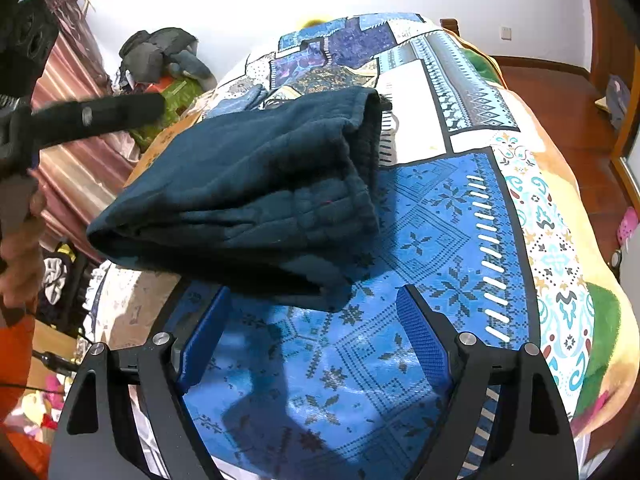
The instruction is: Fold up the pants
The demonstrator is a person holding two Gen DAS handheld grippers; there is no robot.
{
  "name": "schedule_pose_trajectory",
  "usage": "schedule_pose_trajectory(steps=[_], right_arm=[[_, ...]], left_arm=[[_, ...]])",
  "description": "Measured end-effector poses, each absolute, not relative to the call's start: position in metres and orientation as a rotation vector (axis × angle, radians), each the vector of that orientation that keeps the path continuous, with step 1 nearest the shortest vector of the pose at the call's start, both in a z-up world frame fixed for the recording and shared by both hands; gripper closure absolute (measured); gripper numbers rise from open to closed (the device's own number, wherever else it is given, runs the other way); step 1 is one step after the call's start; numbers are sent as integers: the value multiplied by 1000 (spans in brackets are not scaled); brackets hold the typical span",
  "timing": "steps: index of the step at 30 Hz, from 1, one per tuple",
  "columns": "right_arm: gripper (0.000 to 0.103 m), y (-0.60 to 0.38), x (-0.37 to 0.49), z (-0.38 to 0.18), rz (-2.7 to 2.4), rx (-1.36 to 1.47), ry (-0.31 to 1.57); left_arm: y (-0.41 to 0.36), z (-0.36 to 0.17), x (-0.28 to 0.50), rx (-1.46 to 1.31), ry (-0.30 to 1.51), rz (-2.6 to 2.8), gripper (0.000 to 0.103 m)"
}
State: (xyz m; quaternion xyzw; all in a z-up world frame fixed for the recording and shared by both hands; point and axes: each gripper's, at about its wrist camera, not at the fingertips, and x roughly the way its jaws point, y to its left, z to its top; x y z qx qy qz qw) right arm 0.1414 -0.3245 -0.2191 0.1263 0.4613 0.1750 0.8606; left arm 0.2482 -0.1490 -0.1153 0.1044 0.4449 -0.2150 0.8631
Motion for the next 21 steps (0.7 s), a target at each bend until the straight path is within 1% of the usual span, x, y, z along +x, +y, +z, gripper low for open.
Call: schedule_pose_trajectory(steps=[1, 3, 6, 10, 13, 18, 20, 21], right_arm=[[21, -322, 142, -219, 364, 260, 965], [21, -317, 142, -216, 362, 251, 964], [21, -313, 144, -214, 361, 245, 957], [21, -309, 149, -212, 359, 238, 957], [21, -307, 151, -211, 353, 225, 959], [21, -305, 153, -210, 335, 210, 957], [21, -303, 153, -210, 328, 197, 961], [21, -303, 154, -209, 324, 191, 962]], left_arm=[[-141, -111, 256, 228, 915, -419, 8], [-122, -104, 278, 254, 879, -342, 1], [-96, -104, 316, 275, 867, -237, 1], [-61, -124, 370, 229, 944, -152, 1], [-41, -156, 408, 212, 1026, -96, 1], [-28, -227, 432, 286, 1187, -28, 1], [-25, -248, 424, 344, 1193, -30, 0], [-21, -247, 416, 350, 1148, -31, 0]])
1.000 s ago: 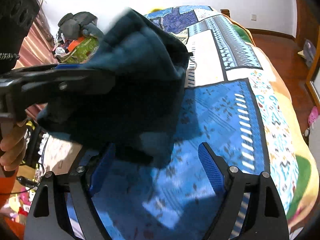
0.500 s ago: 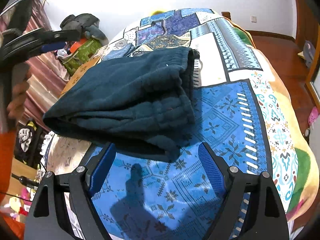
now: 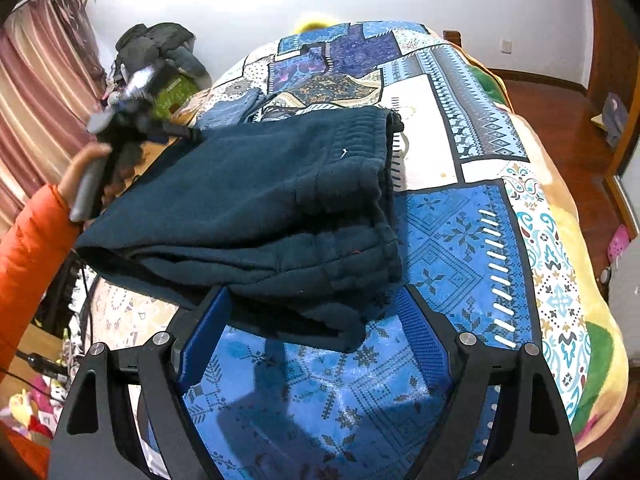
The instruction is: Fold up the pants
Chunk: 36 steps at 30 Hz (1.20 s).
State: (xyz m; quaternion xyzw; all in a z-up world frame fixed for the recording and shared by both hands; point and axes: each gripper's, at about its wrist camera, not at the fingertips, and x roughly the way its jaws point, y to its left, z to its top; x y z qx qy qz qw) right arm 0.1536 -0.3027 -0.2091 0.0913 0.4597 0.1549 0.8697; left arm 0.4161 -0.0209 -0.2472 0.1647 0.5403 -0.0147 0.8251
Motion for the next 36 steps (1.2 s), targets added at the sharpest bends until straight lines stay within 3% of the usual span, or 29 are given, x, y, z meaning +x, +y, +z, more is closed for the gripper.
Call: schedule_pose_trajectory(steps=[4, 16, 33, 34, 36], right_arm=[[21, -305, 152, -207, 309, 170, 958], [21, -299, 144, -173, 253, 111, 863], [22, -253, 144, -167, 281, 16, 791], [22, -253, 146, -170, 282, 28, 803], [22, -254, 148, -180, 286, 53, 836]], left_arm=[[1, -239, 387, 346, 1099, 24, 0], [65, -219, 284, 123, 1177, 19, 0], [-10, -205, 229, 34, 1105, -217, 0], [-13, -203, 229, 43, 1092, -219, 1], [-15, -199, 225, 75, 1050, -215, 14]])
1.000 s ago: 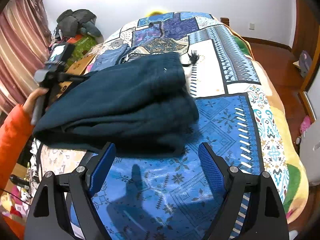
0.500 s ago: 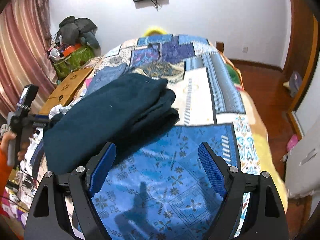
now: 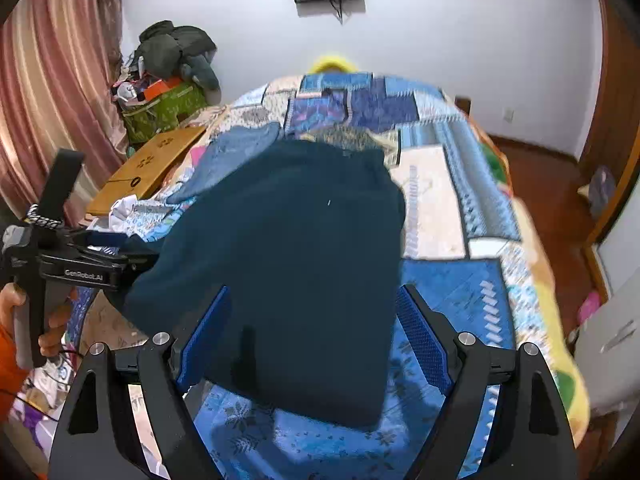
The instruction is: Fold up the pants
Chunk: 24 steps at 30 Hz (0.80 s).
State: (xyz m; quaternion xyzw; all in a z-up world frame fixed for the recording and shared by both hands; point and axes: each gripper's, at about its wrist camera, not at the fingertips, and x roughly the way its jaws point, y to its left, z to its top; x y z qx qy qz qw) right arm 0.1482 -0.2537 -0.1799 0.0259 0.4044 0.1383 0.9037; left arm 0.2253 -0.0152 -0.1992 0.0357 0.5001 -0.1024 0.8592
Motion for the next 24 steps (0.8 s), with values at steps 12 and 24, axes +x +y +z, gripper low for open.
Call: schedule_pose_trajectory(steps=[12, 24], right_arm=[[55, -277, 162, -217, 319, 153, 953], [53, -290, 189, -177, 315, 129, 900]], left_arm=[[17, -202, 205, 97, 998, -159, 33], [3, -139, 268, 88, 886, -169, 24]])
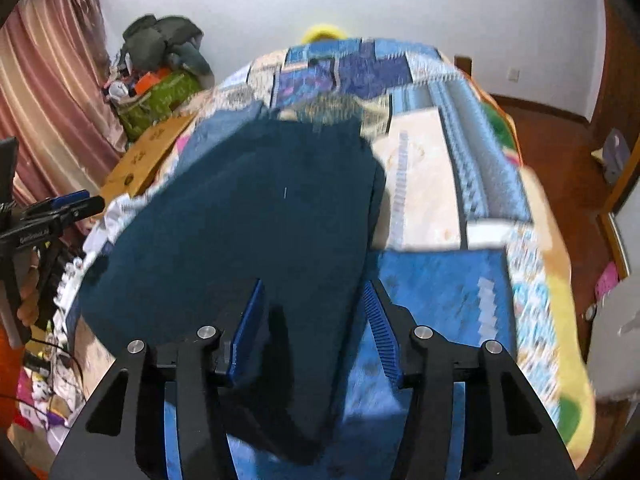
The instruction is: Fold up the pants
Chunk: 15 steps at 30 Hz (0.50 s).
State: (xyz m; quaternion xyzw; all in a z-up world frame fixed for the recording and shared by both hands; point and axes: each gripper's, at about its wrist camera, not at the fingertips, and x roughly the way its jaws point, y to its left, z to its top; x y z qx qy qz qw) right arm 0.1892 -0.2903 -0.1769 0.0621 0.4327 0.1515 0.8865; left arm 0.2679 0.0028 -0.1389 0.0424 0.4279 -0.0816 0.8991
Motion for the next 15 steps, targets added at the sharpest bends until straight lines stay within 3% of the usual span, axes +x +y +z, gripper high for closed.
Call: schedule_pose_trajectory(steps=[4, 11, 13, 15], right_arm=[[48, -299, 218, -170, 304, 142, 879], [47, -294, 268, -189, 333, 135, 910], [47, -288, 284, -200, 340, 124, 936], [47, -284, 301, -210, 355, 117, 951]], left_arm=[[-10, -127, 302, 60, 862, -200, 14], [-48, -154, 367, 77, 946, -294, 13], [-63, -174, 384, 102, 1003, -323, 19], [-76, -190, 397, 139, 1049, -338, 41]])
